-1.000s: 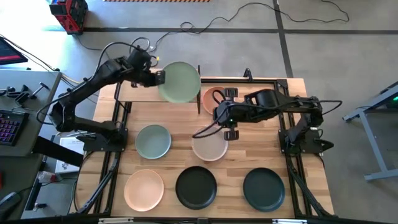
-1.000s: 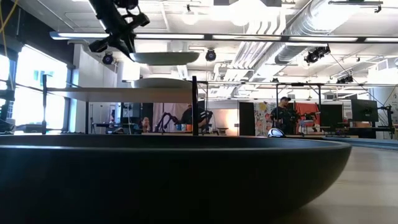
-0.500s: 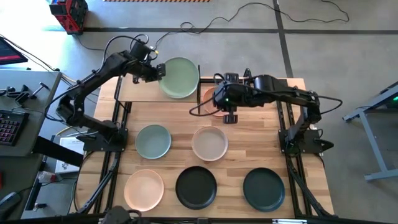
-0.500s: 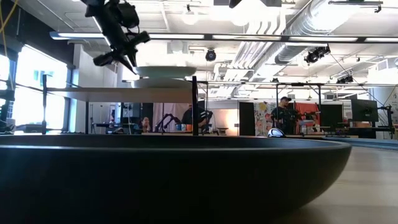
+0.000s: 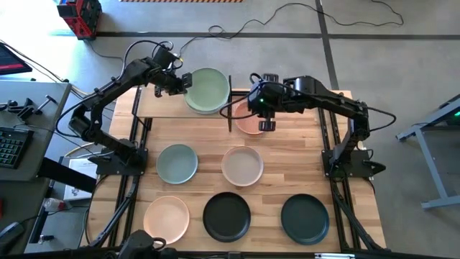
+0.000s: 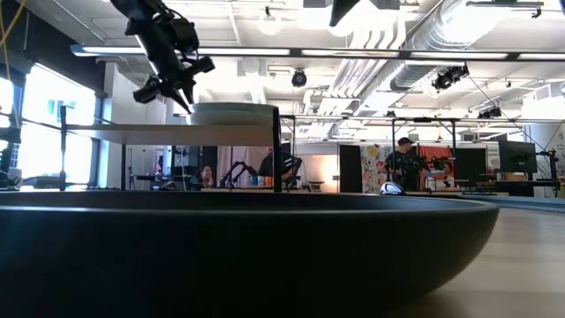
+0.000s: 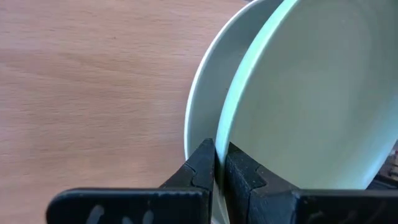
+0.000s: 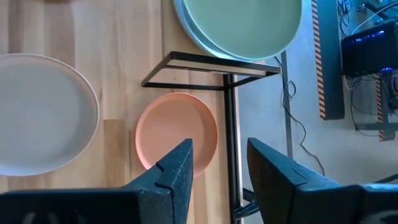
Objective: Place and stack plates onto a shelf
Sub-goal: Stack the green plate on top of the white plate on the shelf, then stack the dark blue plate on top of the green plate on the shelf
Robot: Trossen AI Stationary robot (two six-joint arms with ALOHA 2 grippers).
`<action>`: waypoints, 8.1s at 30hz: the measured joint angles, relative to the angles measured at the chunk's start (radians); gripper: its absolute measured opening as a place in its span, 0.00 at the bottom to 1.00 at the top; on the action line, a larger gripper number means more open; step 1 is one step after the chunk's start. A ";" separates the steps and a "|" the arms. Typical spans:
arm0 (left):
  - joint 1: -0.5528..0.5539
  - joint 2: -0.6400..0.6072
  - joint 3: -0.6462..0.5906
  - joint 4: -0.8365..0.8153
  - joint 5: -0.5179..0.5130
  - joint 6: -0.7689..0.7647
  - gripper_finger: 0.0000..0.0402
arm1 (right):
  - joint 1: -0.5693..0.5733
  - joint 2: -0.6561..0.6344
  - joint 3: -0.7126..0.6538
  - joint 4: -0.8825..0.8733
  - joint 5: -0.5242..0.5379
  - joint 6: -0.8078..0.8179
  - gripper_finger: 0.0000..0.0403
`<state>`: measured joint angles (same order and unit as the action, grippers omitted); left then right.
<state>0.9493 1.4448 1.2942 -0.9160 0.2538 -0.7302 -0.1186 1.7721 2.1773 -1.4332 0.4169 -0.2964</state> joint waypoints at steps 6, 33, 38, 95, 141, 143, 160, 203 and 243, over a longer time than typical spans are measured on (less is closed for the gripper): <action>0.000 0.006 0.000 0.000 0.000 0.001 0.02 | -0.020 0.000 0.000 0.000 -0.001 0.000 0.32; 0.000 0.006 0.000 -0.008 0.005 0.009 0.02 | -0.026 0.000 0.000 -0.034 -0.005 0.007 0.32; 0.011 0.006 0.000 -0.007 0.008 -0.002 0.02 | -0.026 0.000 0.000 -0.034 -0.005 0.007 0.32; -0.379 -0.275 0.000 -0.113 0.162 0.210 0.17 | 0.001 0.001 0.000 -0.138 -0.367 0.583 0.32; -1.034 -0.229 -0.005 -0.180 -0.270 0.208 0.17 | 0.780 0.425 0.000 -0.134 -0.427 1.918 0.32; -1.034 -0.213 -0.005 -0.179 -0.270 0.209 0.17 | 0.805 0.436 0.000 -0.132 -0.430 1.986 0.32; -1.034 -0.142 -0.005 -0.179 -0.265 0.209 0.17 | 0.915 0.564 0.000 -0.138 -0.481 2.182 0.32; -1.034 -0.143 -0.005 -0.179 -0.265 0.233 0.17 | 0.917 0.665 -0.037 -0.139 -0.577 2.169 0.32; -1.034 -0.143 -0.004 -0.179 -0.265 0.256 0.17 | 0.902 0.687 -0.099 -0.138 -0.596 2.069 0.01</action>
<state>-0.0847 1.3018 1.2900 -1.0954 -0.0116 -0.4744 0.7838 2.4588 2.0785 -1.5715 -0.1795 1.7722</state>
